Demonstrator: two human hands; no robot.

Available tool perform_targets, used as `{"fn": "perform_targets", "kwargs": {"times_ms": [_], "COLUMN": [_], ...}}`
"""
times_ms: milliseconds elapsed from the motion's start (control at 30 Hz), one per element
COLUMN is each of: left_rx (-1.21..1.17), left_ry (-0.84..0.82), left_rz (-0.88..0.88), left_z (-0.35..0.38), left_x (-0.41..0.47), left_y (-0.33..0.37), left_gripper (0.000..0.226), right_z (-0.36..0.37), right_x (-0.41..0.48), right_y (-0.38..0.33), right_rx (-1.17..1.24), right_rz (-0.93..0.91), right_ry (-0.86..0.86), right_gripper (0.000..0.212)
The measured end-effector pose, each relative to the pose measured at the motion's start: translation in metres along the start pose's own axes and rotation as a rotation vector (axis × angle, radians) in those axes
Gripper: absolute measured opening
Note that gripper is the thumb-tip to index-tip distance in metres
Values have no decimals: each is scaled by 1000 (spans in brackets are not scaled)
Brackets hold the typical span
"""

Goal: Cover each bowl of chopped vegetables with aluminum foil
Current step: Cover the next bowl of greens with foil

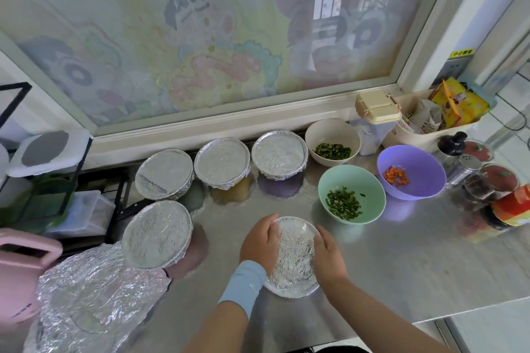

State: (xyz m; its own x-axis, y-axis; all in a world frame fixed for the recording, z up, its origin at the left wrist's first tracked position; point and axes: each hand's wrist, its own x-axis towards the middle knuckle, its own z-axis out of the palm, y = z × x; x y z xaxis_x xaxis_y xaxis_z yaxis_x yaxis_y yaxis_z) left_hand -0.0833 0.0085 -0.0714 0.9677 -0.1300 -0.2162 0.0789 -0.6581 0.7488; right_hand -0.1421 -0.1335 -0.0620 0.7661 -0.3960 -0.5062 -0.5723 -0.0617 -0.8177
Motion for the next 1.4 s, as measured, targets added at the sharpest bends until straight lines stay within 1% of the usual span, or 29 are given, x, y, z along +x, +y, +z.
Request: {"fn": "perform_targets", "kwargs": {"times_ms": [67, 200, 333, 433, 500, 533, 633, 700, 767, 800, 833, 900, 933, 967, 1000, 1033, 1100, 1200, 1267, 1333, 1367, 1400], "left_rx": [-73, -196, -303, -490, -615, -677, -851, -943, -1031, -1052, -1026, -818, -682, -570, -521, -520, -545, -577, -598, -613, -620, -620], "left_ry": [31, 46, 10, 60, 114, 114, 76, 48, 46, 76, 131, 261, 306, 324, 306, 271, 204, 234, 263, 307, 333, 357], "left_rz": [-67, -169, -200, -235, -323, -374, -460, -504, -542, -566, -571, -569, -580, -591, -609, -628, -635, -575, -547, -562, -577, -595], "left_z": [1, 1, -4, -11, -11, -7, 5, 4, -5, -10, -16, -27, -30, -30, -27, -23, -17, -23, -32, -40, -40, -39], "left_x": [3, 6, 6, 2, -9, -16, -33, -29, -21, -17, -15, -20, -27, -33, -40, -46, -52, -42, -31, -28, -29, -34], "left_y": [-1, -5, -5, -7, -11, -13, -15, -14, -13, -14, -11, -9, -7, -5, -3, 0, 6, 13, 10, 3, 0, -1], "left_gripper": [35, 31, 32, 37, 39, 42, 54, 54, 55, 52, 48, 35, 28, 19, 15, 14, 18, 29, 37, 42, 41, 37], "right_z": [3, 1, -3, -8, -10, -10, -2, 0, 0, -1, -4, -13, -18, -23, -28, -31, -30, -27, -26, -25, -24, -23], "right_x": [3, 6, 10, 12, 7, 2, -7, -7, -8, -8, -9, -10, -12, -12, -13, -15, -20, -28, -32, -31, -30, -26], "right_y": [-1, -7, -5, 1, 1, 1, 2, 0, -2, -1, -2, 0, -3, -5, -8, -11, -15, -12, -9, -9, -11, -12], "right_rx": [119, 198, 175, 111, 94, 121, 234, 256, 191, 125, 37, -181, -286, -358, -385, -376, -368, -441, -533, -579, -578, -572], "right_rz": [37, 63, 51, 28, 9, 2, 28, 32, 43, 32, 26, -57, -110, -136, -142, -139, -169, -137, -98, -69, -68, -78], "right_ry": [25, 38, -26, -20, -7, -18, -66, -59, -90, -120, -149, -194, -233, -255, -276, -285, -239, -88, -37, -14, 4, 20], "right_gripper": [32, 35, 32, 35, 41, 43, 47, 48, 51, 54, 60, 80, 84, 83, 78, 70, 59, 40, 30, 25, 26, 32]}}
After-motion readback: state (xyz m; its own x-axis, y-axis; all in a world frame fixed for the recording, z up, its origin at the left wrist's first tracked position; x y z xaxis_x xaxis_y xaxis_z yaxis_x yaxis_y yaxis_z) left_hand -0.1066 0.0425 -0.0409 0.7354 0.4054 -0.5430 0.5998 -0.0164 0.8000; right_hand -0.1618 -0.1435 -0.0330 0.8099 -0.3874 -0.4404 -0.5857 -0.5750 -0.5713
